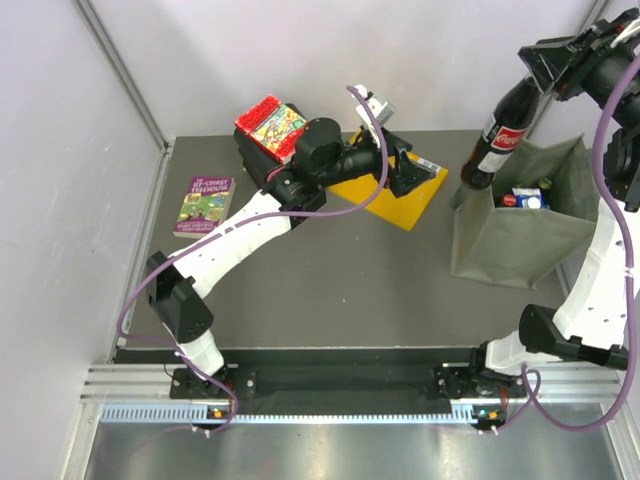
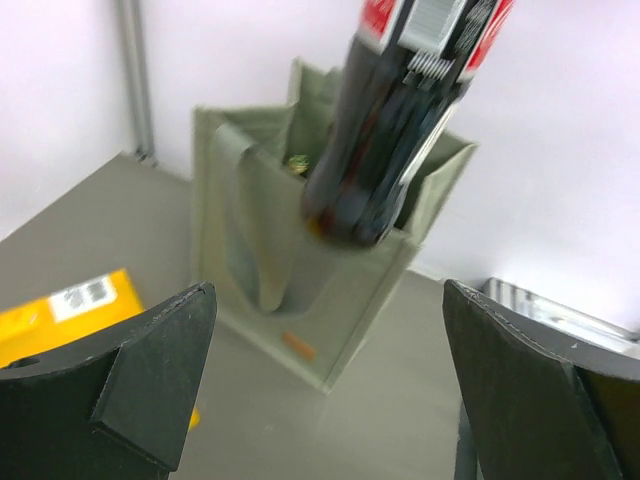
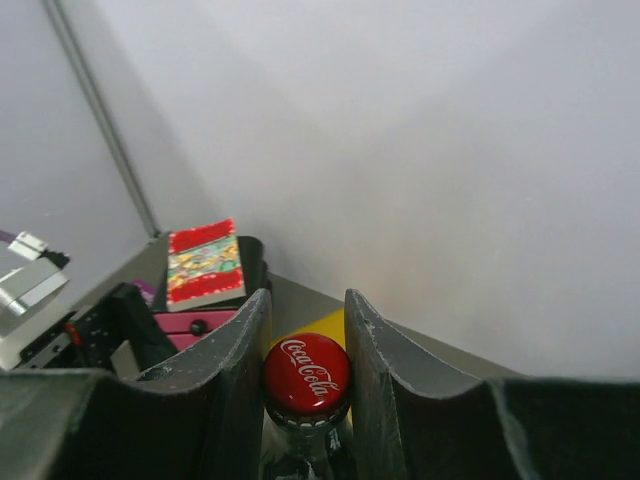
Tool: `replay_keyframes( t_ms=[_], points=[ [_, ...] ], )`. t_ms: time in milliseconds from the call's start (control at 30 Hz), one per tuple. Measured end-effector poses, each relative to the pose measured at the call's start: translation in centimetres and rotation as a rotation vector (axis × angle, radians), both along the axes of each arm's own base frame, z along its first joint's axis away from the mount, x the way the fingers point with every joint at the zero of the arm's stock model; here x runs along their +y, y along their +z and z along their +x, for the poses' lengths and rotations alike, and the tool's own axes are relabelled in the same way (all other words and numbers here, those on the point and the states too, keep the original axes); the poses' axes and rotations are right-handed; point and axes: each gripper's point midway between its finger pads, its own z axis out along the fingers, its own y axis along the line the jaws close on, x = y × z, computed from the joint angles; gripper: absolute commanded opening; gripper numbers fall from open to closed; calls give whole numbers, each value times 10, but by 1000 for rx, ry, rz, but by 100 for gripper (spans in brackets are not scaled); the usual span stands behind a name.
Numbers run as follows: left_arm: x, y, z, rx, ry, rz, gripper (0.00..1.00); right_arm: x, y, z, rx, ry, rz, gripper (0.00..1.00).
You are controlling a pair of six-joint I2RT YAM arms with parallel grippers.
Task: Take the beverage out of the canvas bag
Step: Place the drink at the center of the board.
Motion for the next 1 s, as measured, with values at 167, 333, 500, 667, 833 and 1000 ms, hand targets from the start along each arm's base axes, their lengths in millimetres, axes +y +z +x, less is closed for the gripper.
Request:
replay_keyframes(
  t_ms=[167, 333, 500, 667, 833, 1000],
  points=[
    [-7, 24, -18, -36, -75, -66, 99, 23, 0, -19, 15, 119, 26, 0],
    [-10, 41, -31, -68, -124, -100, 99, 49, -15, -26, 57, 220, 25, 0],
    [-13, 41, -38, -72, -151, -101, 99, 91, -50, -28, 140, 342, -17, 0],
    [-17, 26, -44, -77, -174, -73, 99, 115, -85, -28, 246, 403, -39, 0],
    [-20, 2, -44, -90, -182, -22, 99, 122, -102, -25, 278, 399, -69, 0],
    [-23, -25, -44, -109, -181, 38, 99, 124, -110, -25, 285, 392, -88, 0]
  ],
)
